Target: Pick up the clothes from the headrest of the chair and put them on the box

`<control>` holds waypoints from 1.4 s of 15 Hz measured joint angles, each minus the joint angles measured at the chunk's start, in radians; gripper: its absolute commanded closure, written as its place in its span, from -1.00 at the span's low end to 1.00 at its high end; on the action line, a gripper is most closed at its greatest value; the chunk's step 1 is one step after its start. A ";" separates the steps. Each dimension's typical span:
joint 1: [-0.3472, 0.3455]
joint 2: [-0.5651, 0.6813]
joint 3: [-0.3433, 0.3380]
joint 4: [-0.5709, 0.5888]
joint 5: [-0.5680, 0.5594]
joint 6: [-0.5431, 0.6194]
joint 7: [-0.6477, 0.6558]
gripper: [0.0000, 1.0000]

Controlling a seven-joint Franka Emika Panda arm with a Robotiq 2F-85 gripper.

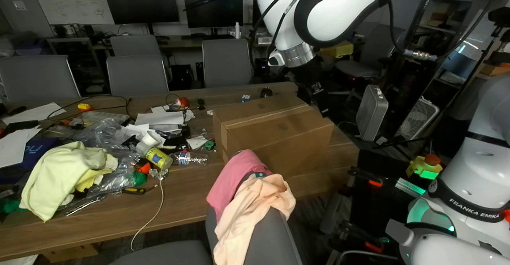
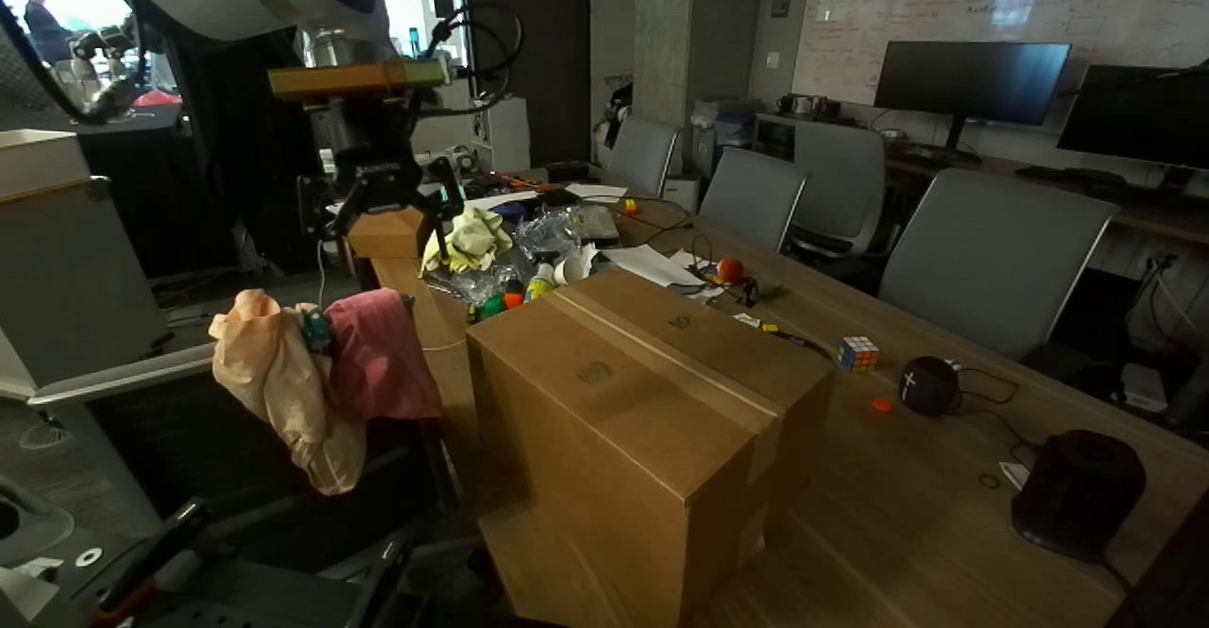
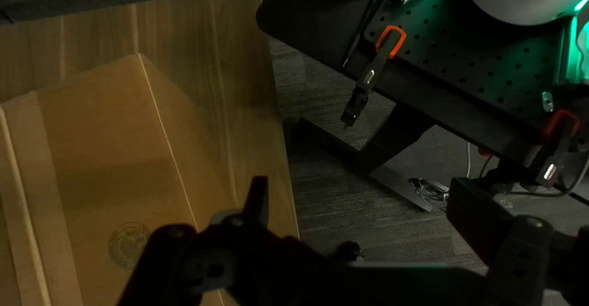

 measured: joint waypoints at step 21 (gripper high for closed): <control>0.096 0.141 0.145 -0.096 -0.108 0.593 0.576 -1.00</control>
